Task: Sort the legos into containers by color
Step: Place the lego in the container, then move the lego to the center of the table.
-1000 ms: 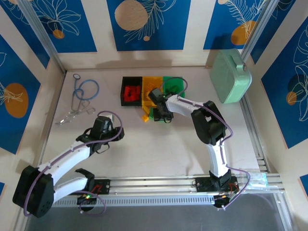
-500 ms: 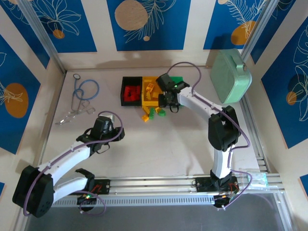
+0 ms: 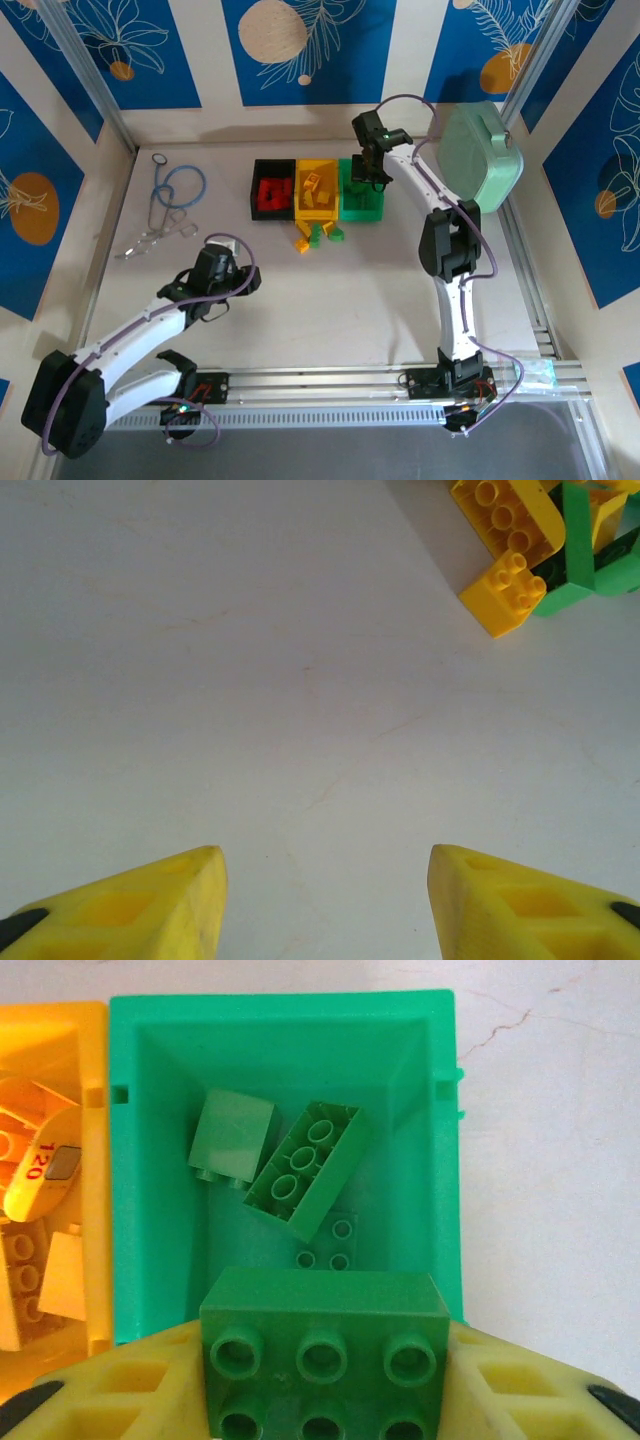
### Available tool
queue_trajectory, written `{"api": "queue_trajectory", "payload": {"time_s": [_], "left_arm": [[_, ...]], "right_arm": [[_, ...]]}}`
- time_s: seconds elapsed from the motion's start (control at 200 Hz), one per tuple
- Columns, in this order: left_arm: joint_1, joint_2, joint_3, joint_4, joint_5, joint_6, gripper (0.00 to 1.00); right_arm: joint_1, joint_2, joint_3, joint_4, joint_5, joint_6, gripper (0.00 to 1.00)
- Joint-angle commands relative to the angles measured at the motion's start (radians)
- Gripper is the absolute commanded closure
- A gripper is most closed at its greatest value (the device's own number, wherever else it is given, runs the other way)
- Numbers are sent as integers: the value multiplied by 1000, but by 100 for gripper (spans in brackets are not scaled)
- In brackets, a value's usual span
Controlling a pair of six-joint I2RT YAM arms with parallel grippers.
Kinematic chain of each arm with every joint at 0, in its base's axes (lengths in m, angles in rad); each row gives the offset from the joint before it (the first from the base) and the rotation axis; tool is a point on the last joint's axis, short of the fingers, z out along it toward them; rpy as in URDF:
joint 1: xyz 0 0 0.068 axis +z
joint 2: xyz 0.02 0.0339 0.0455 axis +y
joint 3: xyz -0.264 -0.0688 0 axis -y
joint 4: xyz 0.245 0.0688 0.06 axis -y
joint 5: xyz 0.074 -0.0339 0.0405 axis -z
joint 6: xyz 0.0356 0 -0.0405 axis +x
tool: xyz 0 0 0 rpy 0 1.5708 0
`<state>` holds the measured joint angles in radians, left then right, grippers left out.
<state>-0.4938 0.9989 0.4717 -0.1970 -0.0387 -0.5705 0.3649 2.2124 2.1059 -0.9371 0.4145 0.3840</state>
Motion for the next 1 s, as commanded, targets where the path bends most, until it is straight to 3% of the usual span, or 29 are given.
{"api": "queue_trajectory", "payload": {"time_s": [0.0, 0.08, 0.135, 0.495, 0.996], "left_arm": [[-11, -22, -10, -19, -23, -7, 45], [-13, -25, -8, -22, -23, -8, 45], [-15, -26, -9, -25, -27, -8, 45], [-27, 10, -2, 12, -1, -8, 43], [-72, 336, 218, 130, 92, 48, 39]], "right_arm": [[5, 30, 60, -67, -38, -22, 46], [6, 40, 72, -62, -81, -19, 27], [9, 27, 51, -30, -127, -24, 23], [11, -184, -241, 163, -223, 14, 23], [51, -521, -811, 416, -255, 124, 28]]}}
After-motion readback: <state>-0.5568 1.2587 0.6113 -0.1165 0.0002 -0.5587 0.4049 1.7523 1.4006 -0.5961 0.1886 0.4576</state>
